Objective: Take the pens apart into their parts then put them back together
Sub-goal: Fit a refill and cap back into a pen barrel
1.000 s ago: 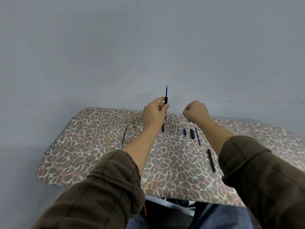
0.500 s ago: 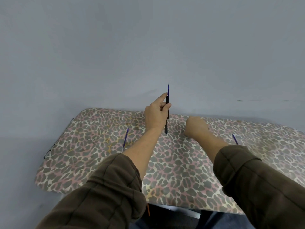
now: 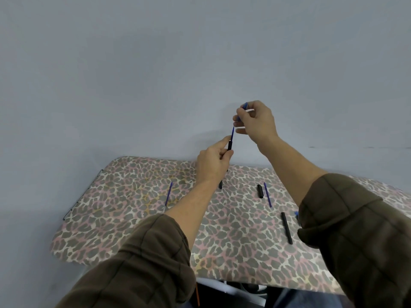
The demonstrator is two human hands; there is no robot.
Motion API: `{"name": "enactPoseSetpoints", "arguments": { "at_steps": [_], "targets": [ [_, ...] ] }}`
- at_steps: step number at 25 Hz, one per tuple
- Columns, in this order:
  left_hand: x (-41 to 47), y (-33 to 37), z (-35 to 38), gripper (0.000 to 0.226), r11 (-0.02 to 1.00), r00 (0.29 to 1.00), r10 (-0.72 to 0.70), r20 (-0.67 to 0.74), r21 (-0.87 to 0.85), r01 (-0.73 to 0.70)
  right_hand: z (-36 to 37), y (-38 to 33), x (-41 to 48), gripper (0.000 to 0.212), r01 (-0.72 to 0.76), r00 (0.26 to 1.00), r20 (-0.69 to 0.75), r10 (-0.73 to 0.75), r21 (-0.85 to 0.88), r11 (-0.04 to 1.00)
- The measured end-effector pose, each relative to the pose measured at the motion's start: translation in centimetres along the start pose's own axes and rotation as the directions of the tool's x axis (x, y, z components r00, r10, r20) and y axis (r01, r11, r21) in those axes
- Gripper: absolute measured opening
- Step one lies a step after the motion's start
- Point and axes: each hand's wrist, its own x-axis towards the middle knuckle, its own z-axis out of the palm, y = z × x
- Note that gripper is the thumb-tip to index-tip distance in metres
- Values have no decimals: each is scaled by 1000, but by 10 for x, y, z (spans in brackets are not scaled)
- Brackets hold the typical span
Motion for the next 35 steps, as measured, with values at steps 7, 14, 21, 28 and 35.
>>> {"name": "enactPoseSetpoints", "arguments": {
  "at_steps": [7, 14, 21, 28, 35],
  "targets": [
    [-5, 20, -3, 45, 1000, 1000, 24, 10, -7, -24, -11, -18, -11, 11, 40, 998, 44, -39, -22, 999],
    [-9, 28, -4, 45, 999, 999, 32, 7, -24, -32, -16, -19, -17, 11, 52, 998, 48, -49, -47, 998],
    [-11, 31, -7, 45, 999, 1000, 21, -5, -31, -21, -16, -17, -25, 13, 47, 996, 84, -39, -86, 995],
    [-9, 34, -11, 40, 999, 999, -30, -38, -42, 29, -11, -13, -34, 13, 37, 981, 192, 0, -189, 981],
    [-8, 32, -11, 15, 997, 998, -54, -41, -56, 52, -12, -10, -33, 11, 52, 984, 176, -2, -281, 958]
  ]
}}
